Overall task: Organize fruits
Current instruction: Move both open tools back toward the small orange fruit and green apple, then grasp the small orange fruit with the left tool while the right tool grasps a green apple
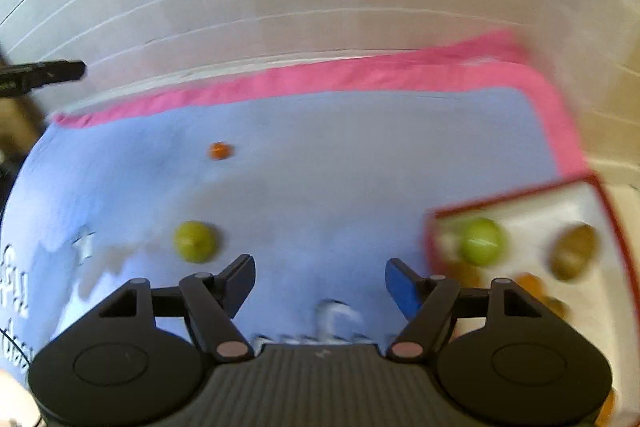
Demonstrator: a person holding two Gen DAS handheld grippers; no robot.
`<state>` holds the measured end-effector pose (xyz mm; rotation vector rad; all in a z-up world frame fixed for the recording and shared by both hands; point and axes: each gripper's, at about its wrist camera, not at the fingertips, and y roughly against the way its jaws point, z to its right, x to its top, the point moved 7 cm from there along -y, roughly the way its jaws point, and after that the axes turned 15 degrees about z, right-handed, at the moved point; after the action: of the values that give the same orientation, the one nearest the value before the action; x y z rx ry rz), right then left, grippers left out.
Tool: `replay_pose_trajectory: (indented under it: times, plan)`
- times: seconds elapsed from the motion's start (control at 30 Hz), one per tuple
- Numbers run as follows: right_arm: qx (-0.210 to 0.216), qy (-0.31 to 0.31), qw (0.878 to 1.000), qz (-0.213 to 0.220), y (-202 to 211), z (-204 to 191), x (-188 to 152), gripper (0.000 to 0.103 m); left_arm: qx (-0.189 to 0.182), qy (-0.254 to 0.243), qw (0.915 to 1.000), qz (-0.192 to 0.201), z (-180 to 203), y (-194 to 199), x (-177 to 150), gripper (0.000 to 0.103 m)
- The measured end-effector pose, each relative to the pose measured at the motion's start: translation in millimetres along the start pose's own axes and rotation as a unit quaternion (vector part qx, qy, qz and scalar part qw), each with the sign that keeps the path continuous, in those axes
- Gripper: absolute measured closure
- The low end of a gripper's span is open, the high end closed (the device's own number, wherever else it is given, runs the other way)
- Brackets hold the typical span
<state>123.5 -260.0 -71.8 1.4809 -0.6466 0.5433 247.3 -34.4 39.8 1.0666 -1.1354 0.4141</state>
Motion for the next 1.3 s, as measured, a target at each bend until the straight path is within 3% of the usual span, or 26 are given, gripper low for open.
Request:
replay_pose_trajectory:
  times: [0.27, 0.4, 0.5, 0.73, 0.97, 1.03, 1.17, 1.2, 1.3]
  plan:
    - [0.044, -0.010, 0.998, -0.038, -65, -67, -16, 0.029, -0.046, 0.027, 0.9974, -0.048, -13, -33, -60, 0.022]
    - [0.112, -0.063, 0.988, -0.085, -94, -85, -31, 0.031, -0.050, 0.043, 0.9959, -0.062, -12, -74, -82, 0.023]
    - [0.094, -0.038, 0.992, -0.072, -104, -92, -35, 0.030, -0.078, 0.079, 0.9903, -0.084, -11, -97, -100, 0.023]
    - [0.019, 0.065, 0.998, -0.002, -107, -105, -34, 0.028, -0.122, 0.053, 0.9851, -0.108, 11, -148, -123, 0.025]
    - [0.044, 0.034, 0.998, 0.011, -120, -109, -35, 0.028, -0.136, 0.037, 0.9846, -0.104, 23, -167, -133, 0.043]
    - [0.050, 0.025, 0.998, 0.010, -123, -109, -35, 0.028, -0.128, 0.022, 0.9863, -0.101, 24, -170, -133, 0.056]
    - [0.056, 0.021, 0.998, -0.001, -129, -108, -41, 0.028, -0.135, 0.030, 0.9860, -0.093, 23, -175, -130, 0.071]
    - [0.059, 0.020, 0.998, -0.005, -131, -109, -43, 0.029, -0.140, 0.030, 0.9857, -0.089, 24, -174, -129, 0.079]
    - [0.074, -0.003, 0.997, -0.019, -136, -110, -47, 0.036, -0.135, 0.024, 0.9869, -0.085, 27, -175, -130, 0.079]
